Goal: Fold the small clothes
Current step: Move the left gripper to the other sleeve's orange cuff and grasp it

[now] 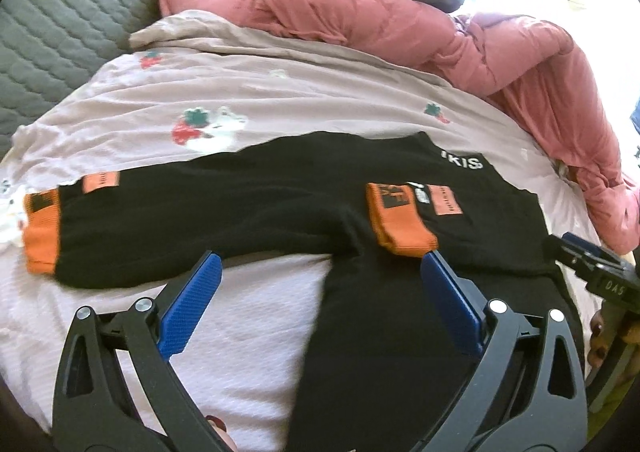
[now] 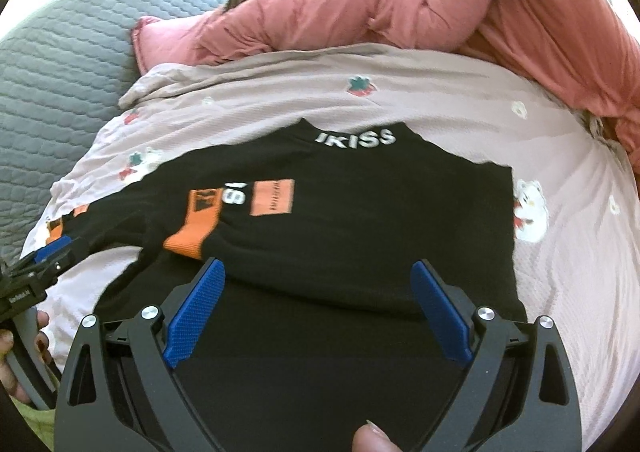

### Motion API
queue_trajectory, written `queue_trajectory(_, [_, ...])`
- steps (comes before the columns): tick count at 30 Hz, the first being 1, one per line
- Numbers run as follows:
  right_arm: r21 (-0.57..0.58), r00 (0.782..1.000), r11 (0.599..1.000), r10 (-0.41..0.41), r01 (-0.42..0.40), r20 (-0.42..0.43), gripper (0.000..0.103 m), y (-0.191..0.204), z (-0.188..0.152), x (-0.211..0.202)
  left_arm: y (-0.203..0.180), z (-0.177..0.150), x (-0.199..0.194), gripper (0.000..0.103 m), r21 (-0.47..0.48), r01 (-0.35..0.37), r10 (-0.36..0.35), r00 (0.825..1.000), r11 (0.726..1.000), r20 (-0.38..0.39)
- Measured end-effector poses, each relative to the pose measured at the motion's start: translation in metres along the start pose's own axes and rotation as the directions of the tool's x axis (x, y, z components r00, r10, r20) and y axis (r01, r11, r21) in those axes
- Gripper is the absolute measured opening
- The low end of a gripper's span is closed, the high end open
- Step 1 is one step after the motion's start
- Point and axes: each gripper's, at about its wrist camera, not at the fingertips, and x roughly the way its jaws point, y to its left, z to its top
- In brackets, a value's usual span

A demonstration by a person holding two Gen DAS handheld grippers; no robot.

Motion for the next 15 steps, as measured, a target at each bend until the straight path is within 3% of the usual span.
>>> queue_trajectory(11, [-0.09,0.999,0.996,0.032,-0.029,0.038,0.094,0.059,0.009,-0.007,0.043,-0.002,-0.028,0.093,-0.075,-0.056,0.06,0.997,0.996,0.051])
queue_trajectory(15, [-0.123,0.998,0.992,0.037,-0.032,0.041,0.098,0.075,0.009,-0.007,0.061,0.0,-0.038,0.093,-0.127,-0.075,0.086,0.993,0.989,0.083])
